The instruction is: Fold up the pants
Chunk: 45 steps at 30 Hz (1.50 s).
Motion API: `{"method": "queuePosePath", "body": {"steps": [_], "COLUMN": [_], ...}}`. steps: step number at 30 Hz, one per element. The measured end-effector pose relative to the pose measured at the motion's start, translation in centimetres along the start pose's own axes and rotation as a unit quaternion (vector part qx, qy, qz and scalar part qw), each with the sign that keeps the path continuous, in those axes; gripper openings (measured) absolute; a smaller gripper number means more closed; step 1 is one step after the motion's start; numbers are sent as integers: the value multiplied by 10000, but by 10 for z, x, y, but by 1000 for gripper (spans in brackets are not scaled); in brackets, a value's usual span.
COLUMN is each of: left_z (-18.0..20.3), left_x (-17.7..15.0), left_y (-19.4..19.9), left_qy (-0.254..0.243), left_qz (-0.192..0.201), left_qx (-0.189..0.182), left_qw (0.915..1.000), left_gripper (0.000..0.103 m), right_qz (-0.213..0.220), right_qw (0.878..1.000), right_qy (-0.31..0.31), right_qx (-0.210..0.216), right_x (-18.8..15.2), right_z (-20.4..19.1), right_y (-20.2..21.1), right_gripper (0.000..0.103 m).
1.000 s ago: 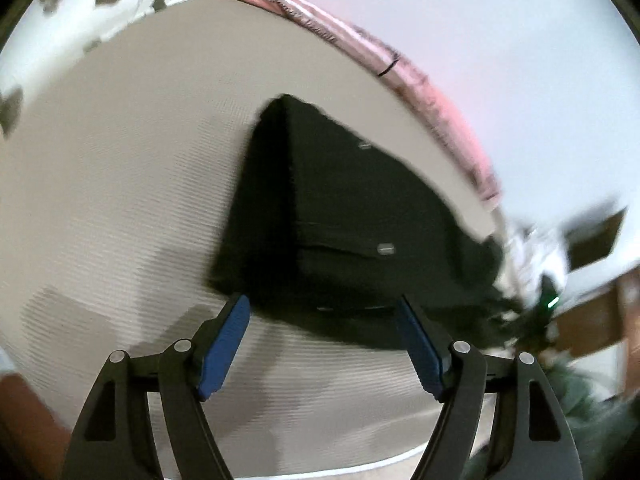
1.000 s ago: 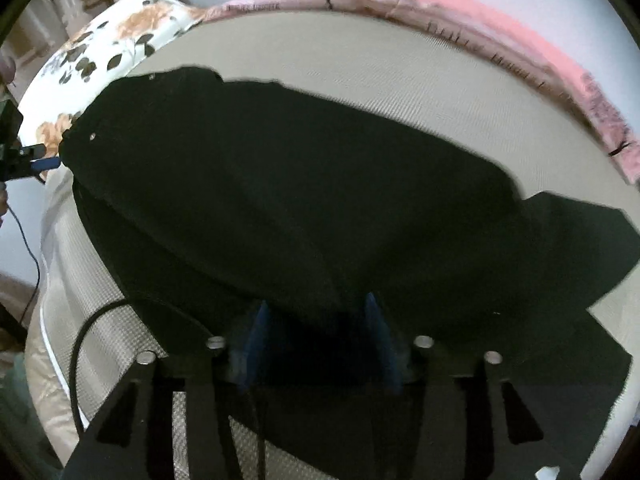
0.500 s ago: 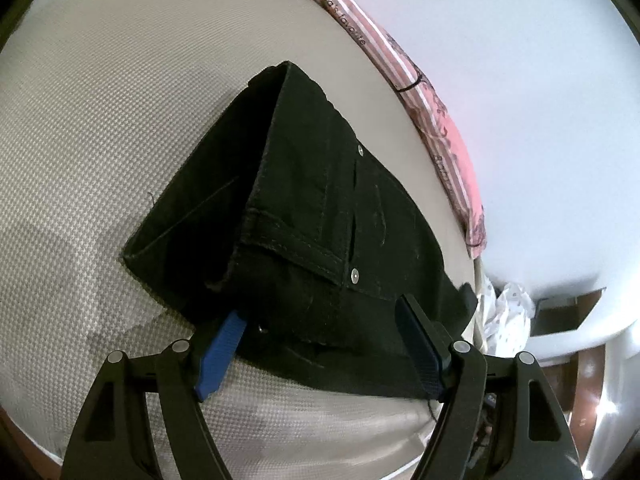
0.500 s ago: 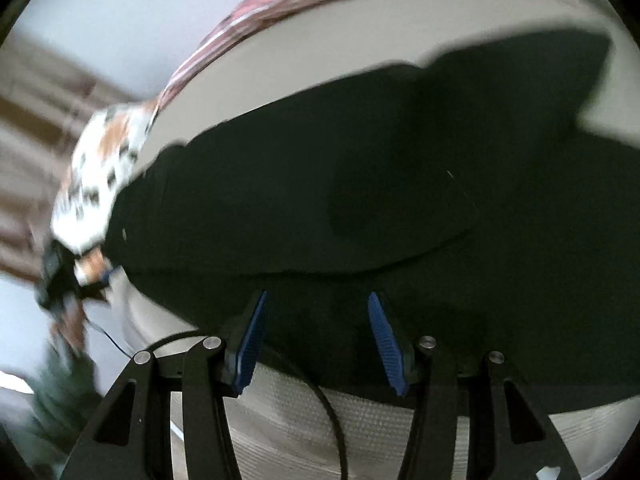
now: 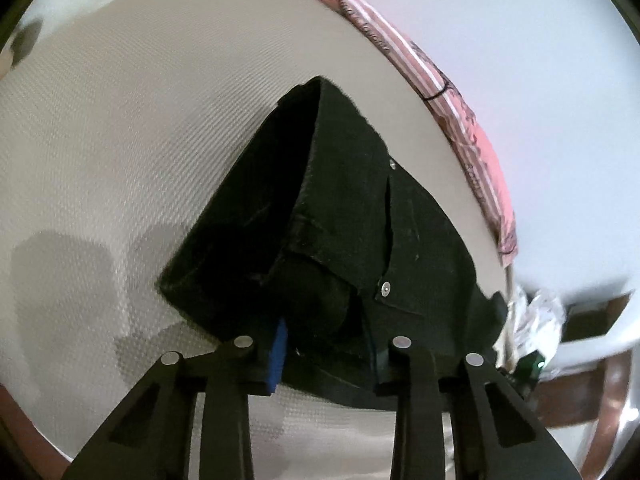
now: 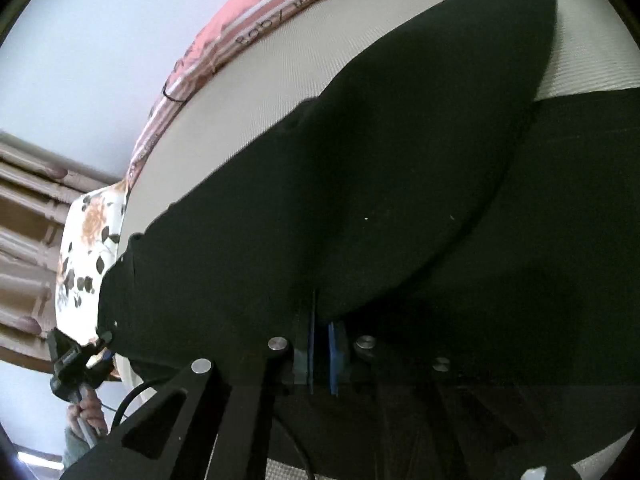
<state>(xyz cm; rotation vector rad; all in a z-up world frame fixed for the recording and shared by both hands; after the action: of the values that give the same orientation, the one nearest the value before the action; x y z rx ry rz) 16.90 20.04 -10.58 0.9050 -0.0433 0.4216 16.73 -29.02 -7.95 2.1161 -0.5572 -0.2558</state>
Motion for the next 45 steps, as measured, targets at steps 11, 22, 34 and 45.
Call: {"method": "queuePosePath", "body": {"steps": [11, 22, 34, 45], "left_z": [16, 2, 17, 57], "left_x": [10, -6, -25, -68], "left_y": [1, -1, -3, 31], "left_qy": [-1709, -1793, -2294, -3132], "left_qz": [-129, -357, -433, -121], "left_qx": [597, 693, 1405, 1566], "left_qw": [9834, 9807, 9622, 9366], "left_gripper": [25, 25, 53, 63], "right_qz": [211, -29, -476, 13], "right_qw": [9976, 9957, 9978, 9995], "right_qy": [602, 686, 340, 102], "right_qx": [-278, -623, -301, -293], "right_x": [-31, -54, -64, -43], "right_z": [-24, -13, 0, 39], "right_y": [51, 43, 27, 91], "right_gripper": [4, 4, 25, 38]}}
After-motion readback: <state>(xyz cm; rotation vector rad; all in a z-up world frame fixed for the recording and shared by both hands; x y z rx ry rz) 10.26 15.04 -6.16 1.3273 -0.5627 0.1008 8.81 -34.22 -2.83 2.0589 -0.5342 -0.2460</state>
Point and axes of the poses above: each gripper's, at about its wrist camera, not at the fingertips, and y roughly against the way its jaws point, z to its right, x to its top, the point moved 7 cm from there along -y, roughly the way its jaws point
